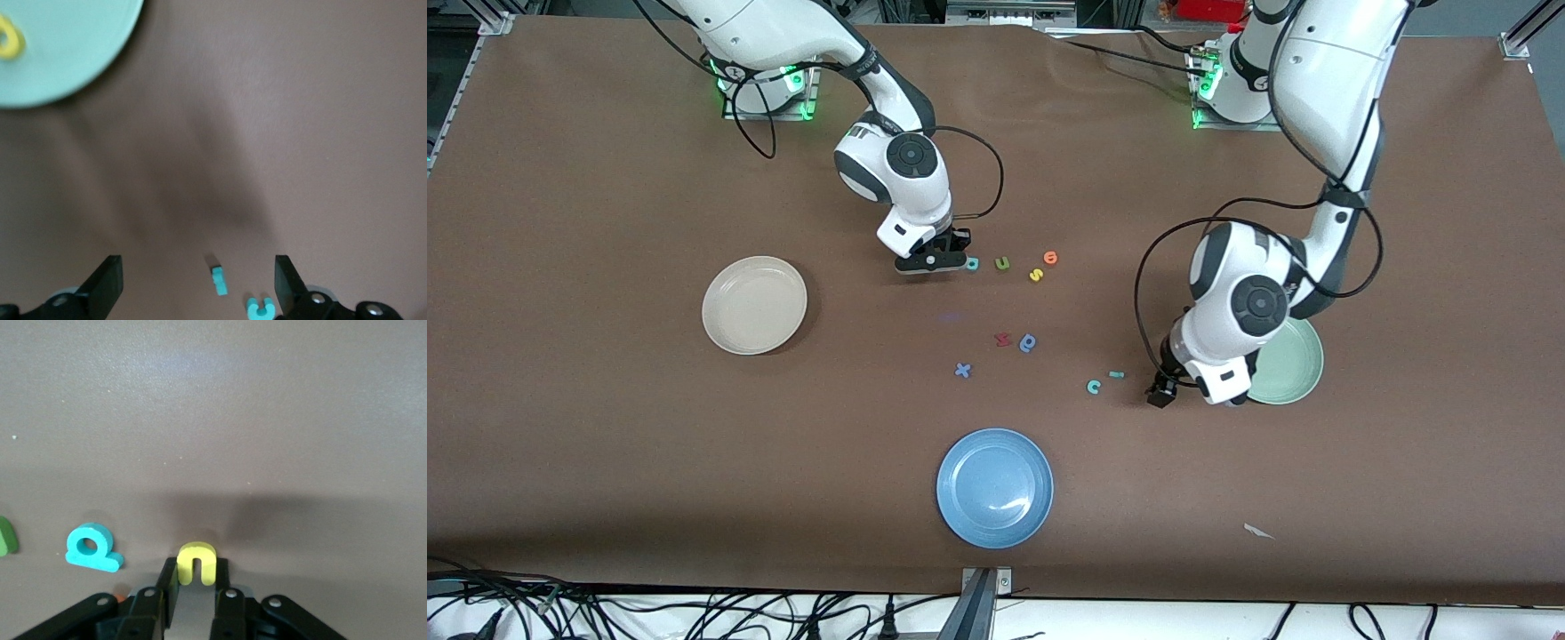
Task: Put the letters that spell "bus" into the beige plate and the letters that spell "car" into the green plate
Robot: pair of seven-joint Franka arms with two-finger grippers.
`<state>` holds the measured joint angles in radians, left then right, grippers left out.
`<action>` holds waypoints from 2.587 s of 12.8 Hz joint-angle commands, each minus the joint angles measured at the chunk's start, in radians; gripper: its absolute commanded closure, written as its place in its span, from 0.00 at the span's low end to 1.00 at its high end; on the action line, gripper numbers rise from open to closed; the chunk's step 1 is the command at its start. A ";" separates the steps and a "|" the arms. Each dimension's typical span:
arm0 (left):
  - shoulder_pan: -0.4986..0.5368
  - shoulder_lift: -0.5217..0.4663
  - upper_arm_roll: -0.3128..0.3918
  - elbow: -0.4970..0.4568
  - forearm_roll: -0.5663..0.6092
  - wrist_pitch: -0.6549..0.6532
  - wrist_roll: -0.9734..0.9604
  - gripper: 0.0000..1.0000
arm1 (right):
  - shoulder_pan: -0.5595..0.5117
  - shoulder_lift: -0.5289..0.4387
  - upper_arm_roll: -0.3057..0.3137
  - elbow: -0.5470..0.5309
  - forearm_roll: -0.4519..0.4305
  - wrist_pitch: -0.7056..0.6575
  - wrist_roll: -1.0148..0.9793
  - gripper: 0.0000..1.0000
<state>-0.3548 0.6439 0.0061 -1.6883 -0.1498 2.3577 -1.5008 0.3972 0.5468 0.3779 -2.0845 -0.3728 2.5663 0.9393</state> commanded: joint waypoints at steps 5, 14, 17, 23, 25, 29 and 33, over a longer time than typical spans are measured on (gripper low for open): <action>-0.049 0.077 0.015 0.077 -0.004 0.018 -0.206 0.01 | -0.055 -0.067 0.003 -0.023 -0.028 -0.032 -0.025 0.84; -0.079 0.169 0.015 0.153 0.062 0.017 -0.332 0.10 | -0.259 -0.220 0.058 -0.094 -0.015 -0.152 -0.293 0.84; -0.092 0.181 0.017 0.156 0.062 0.015 -0.343 0.22 | -0.375 -0.274 0.064 -0.143 -0.003 -0.159 -0.472 0.84; -0.090 0.178 0.017 0.156 0.072 0.002 -0.342 0.40 | -0.581 -0.303 0.058 -0.154 0.018 -0.229 -0.864 0.74; -0.089 0.178 0.017 0.156 0.082 0.002 -0.340 0.52 | -0.587 -0.298 0.055 -0.152 0.038 -0.229 -0.869 0.29; -0.085 0.178 0.017 0.156 0.088 0.000 -0.337 0.80 | -0.587 -0.297 0.055 -0.152 0.089 -0.229 -0.857 0.14; -0.076 0.166 0.017 0.156 0.124 -0.005 -0.299 1.00 | -0.506 -0.280 0.061 -0.140 0.325 -0.195 -0.817 0.14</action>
<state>-0.4332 0.8077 0.0142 -1.5459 -0.0616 2.3736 -1.8150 -0.1580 0.2730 0.4334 -2.2175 -0.1312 2.3478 0.0971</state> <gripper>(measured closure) 0.899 0.137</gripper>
